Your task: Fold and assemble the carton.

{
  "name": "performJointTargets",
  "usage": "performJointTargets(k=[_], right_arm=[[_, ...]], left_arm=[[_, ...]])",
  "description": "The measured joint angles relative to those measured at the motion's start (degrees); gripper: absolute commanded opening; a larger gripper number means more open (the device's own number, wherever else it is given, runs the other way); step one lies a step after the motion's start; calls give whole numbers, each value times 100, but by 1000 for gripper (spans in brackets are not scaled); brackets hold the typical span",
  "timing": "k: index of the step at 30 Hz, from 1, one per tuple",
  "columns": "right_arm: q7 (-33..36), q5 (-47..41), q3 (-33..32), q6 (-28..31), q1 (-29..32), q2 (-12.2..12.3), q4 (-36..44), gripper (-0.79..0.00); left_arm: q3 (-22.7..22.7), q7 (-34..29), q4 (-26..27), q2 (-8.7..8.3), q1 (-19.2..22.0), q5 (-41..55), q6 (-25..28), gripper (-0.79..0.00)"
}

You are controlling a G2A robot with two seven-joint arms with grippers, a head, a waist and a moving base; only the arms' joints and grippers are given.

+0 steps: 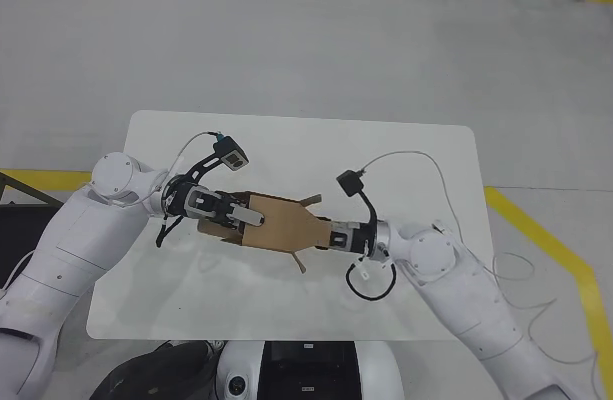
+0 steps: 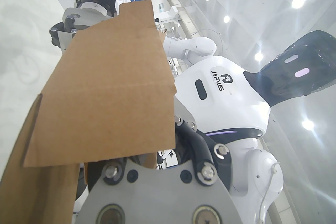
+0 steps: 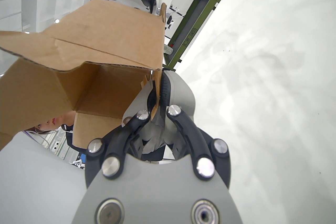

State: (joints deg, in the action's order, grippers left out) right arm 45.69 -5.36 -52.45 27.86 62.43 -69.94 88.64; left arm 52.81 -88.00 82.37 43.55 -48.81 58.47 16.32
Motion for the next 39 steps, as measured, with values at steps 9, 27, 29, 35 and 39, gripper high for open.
performJointTargets(k=[9, 27, 29, 35, 39], right_arm=[[-74, -55, -106, -76, 88, 23, 86, 0], [-811, 178, -1260, 2404, 720, 233, -65, 0], [-894, 397, -1331, 2888, 796, 247, 21, 0], [-1077, 750, -1227, 3014, 1001, 256, 583, 0], [-1010, 736, -941, 3014, 998, 252, 805, 0]], left_arm=[[0, 0, 0, 0, 0, 0, 0, -785], [426, 747, 3, 22, -334, 42, -322, -785], [492, 890, -63, 37, -371, 180, -451, -785], [598, 1291, -116, 71, -386, 48, -774, -785], [577, 1645, 41, 95, -376, -356, -1023, -785]])
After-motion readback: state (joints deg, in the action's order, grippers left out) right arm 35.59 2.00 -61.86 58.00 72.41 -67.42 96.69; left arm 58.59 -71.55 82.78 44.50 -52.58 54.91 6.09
